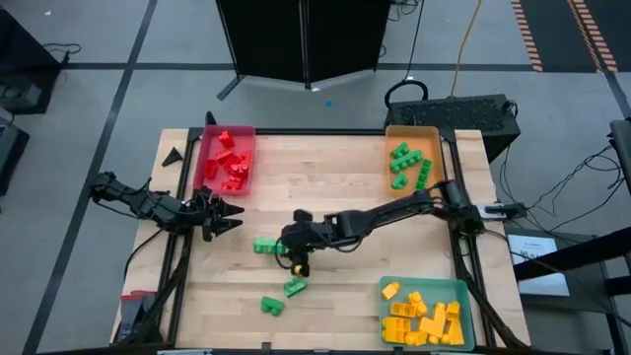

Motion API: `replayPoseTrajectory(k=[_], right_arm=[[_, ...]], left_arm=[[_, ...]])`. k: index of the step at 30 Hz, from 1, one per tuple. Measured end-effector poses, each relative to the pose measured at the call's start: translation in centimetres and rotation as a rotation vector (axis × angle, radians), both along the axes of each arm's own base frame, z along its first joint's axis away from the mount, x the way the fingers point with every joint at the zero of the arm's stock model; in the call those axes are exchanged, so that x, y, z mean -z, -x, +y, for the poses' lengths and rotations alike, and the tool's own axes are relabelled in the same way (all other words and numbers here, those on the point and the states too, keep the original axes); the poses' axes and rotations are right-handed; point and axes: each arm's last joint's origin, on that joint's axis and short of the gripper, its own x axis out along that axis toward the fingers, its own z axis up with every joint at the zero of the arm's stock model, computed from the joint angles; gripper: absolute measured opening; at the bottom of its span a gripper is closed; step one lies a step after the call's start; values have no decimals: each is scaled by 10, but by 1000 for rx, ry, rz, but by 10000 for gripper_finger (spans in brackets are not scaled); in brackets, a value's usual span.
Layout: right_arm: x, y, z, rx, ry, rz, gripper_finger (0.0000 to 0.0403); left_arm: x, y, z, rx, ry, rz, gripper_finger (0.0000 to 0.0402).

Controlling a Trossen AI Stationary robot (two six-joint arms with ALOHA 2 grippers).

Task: Sort blocks
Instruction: Put the green game piece into the orange bin

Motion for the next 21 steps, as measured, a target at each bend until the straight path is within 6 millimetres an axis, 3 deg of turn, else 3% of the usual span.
replayPoseTrajectory(k=[4,8,14,17,21], right_arm=[[-36,20,-13,96,137,32,157],[-72,53,-43,264,280,146,157],[-105,104,-87,501,358,329,157],[-116,135,-105,669,374,363,157],[-116,178,-122,883,339,338,157]], left_arm=[[0,0,0,-1,0,0,331],[0,0,0,-1,-1,0,331],[0,0,0,-2,-2,2,331],[0,0,0,-3,-2,2,331],[0,0,0,-3,-2,2,331]])
